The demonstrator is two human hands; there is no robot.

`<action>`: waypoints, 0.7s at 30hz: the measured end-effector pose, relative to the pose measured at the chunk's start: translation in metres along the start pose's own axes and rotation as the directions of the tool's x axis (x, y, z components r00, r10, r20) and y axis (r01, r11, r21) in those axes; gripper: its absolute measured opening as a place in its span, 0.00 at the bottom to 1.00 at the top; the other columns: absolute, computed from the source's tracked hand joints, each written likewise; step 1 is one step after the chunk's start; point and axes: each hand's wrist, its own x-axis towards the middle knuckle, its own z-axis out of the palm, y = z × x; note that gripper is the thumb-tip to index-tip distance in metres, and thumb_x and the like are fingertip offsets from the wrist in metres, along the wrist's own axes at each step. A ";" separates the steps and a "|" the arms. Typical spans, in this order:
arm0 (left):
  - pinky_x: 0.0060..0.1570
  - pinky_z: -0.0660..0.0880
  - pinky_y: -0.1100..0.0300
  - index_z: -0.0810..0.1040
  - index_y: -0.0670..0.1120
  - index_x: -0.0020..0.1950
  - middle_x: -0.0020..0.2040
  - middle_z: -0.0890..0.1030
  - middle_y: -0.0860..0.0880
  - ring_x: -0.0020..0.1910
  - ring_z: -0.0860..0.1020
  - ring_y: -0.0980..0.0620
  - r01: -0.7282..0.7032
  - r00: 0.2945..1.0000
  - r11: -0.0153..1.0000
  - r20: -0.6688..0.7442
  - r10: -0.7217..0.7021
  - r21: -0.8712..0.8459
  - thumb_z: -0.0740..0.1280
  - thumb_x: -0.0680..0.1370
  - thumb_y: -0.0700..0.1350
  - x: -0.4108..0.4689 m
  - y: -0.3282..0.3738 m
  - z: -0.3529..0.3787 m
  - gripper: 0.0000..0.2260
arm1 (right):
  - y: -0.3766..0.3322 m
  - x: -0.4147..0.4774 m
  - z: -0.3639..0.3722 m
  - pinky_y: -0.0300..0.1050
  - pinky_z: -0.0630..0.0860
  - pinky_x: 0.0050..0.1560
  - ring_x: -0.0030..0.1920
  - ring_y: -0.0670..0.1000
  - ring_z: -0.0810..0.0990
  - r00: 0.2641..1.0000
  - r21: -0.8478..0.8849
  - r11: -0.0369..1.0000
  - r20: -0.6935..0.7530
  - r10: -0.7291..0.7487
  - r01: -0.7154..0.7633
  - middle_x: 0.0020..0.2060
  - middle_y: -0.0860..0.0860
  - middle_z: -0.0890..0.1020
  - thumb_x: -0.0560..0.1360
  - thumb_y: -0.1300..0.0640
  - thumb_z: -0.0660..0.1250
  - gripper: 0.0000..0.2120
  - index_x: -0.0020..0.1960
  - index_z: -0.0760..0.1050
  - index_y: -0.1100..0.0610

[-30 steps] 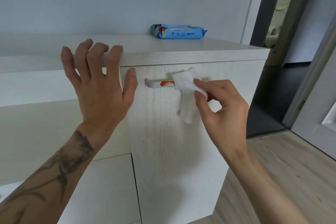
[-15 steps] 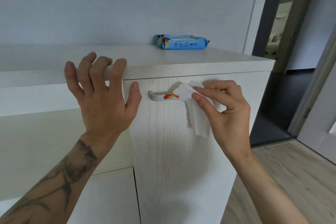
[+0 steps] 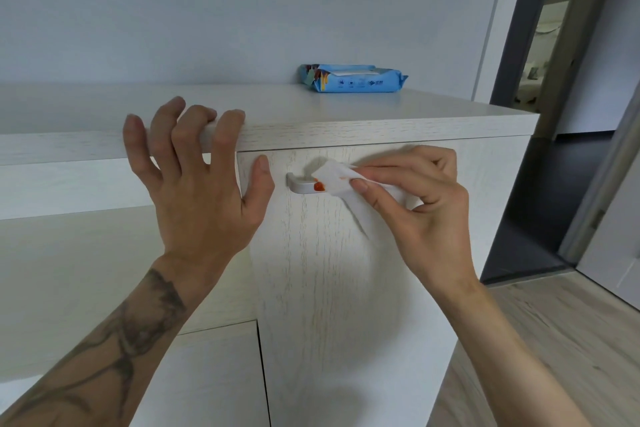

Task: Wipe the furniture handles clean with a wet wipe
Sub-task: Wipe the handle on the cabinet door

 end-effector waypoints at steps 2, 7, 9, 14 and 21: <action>0.83 0.44 0.44 0.71 0.44 0.70 0.65 0.69 0.41 0.74 0.66 0.37 0.002 1.000 1.000 0.001 -0.002 0.005 0.61 0.84 0.54 0.000 -0.001 0.001 0.19 | 0.001 0.003 0.000 0.45 0.69 0.65 0.62 0.53 0.75 0.999 -0.008 1.000 0.041 -0.024 0.025 0.53 0.39 0.86 0.78 0.52 0.76 0.06 0.55 0.86 0.45; 0.83 0.44 0.44 0.71 0.45 0.70 0.66 0.68 0.42 0.74 0.66 0.38 0.006 1.000 1.000 0.014 -0.006 -0.003 0.60 0.84 0.55 0.000 0.000 0.000 0.19 | 0.008 0.001 -0.012 0.41 0.68 0.64 0.62 0.54 0.75 0.998 0.003 0.998 -0.012 0.056 -0.056 0.53 0.40 0.87 0.78 0.52 0.76 0.05 0.54 0.87 0.47; 0.83 0.43 0.44 0.71 0.45 0.70 0.66 0.68 0.42 0.74 0.65 0.38 0.005 1.000 1.000 0.014 -0.005 -0.010 0.60 0.84 0.55 0.000 0.000 0.001 0.19 | 0.002 0.001 -0.005 0.44 0.69 0.64 0.62 0.54 0.75 0.999 0.004 0.999 -0.004 0.054 -0.054 0.53 0.40 0.87 0.78 0.52 0.76 0.05 0.54 0.87 0.47; 0.83 0.43 0.44 0.71 0.46 0.70 0.66 0.68 0.43 0.75 0.65 0.38 0.004 1.000 1.000 0.013 -0.003 -0.013 0.59 0.84 0.56 0.000 -0.001 0.002 0.19 | -0.008 0.005 -0.006 0.49 0.71 0.63 0.61 0.48 0.75 1.000 -0.039 0.999 0.004 0.024 -0.024 0.51 0.34 0.85 0.79 0.51 0.74 0.05 0.54 0.84 0.41; 0.84 0.42 0.46 0.70 0.46 0.70 0.66 0.68 0.43 0.74 0.65 0.39 0.003 1.000 1.000 0.016 -0.003 -0.019 0.59 0.84 0.56 0.001 0.000 0.001 0.19 | -0.031 0.006 0.007 0.55 0.73 0.64 0.61 0.46 0.76 0.994 -0.034 0.999 -0.106 -0.028 0.025 0.52 0.31 0.82 0.82 0.57 0.72 0.13 0.57 0.80 0.38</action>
